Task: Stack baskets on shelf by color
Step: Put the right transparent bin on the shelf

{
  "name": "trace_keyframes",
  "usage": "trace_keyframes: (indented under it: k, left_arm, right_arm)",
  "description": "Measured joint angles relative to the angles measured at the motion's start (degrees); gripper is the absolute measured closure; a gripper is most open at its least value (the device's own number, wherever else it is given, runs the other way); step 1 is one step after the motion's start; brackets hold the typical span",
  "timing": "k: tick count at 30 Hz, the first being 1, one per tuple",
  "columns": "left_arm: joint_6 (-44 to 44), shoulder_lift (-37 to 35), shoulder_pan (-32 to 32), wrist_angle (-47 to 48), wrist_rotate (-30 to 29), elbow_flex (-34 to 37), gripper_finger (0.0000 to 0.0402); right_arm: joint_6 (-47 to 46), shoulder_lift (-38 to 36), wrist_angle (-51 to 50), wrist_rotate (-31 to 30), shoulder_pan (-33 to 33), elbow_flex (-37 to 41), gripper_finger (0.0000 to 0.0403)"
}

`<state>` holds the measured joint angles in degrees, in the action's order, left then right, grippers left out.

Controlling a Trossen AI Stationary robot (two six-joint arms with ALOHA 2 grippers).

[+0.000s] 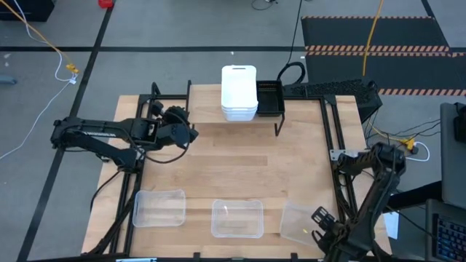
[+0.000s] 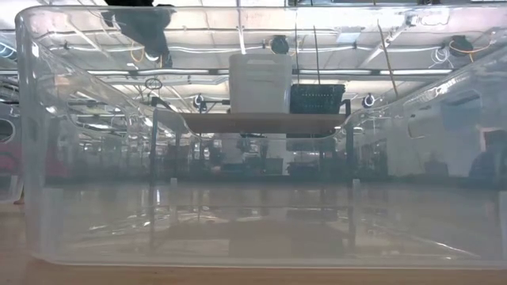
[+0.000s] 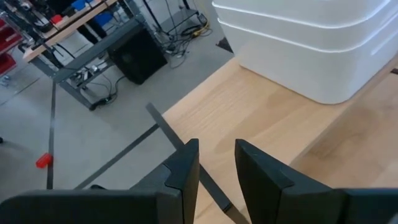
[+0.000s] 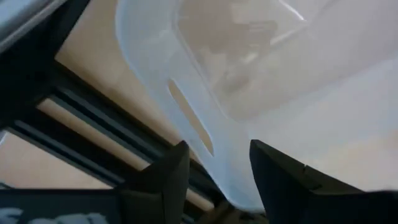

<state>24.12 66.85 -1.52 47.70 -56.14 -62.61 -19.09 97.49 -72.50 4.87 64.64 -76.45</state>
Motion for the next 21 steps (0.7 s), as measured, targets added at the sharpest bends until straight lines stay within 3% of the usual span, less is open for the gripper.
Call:
trace_keyframes:
  k: [7,14,21]
  left_arm:
    - [-1.78,0.0,0.0,-0.62,0.13,0.0,0.0295]
    - [-3.04,0.0,0.0,-1.22,0.13,0.0,0.0295]
    - [-2.99,0.0,-0.11,-1.0,1.62,0.0,0.0295]
  right_arm:
    - [2.69,0.49,3.23,-2.56,-0.66,3.31,0.0253]
    - [8.15,-0.57,3.98,-2.02,-7.53,5.06,0.0389]
    - [9.82,-10.9,10.76,2.78,-16.45,5.06,0.04]
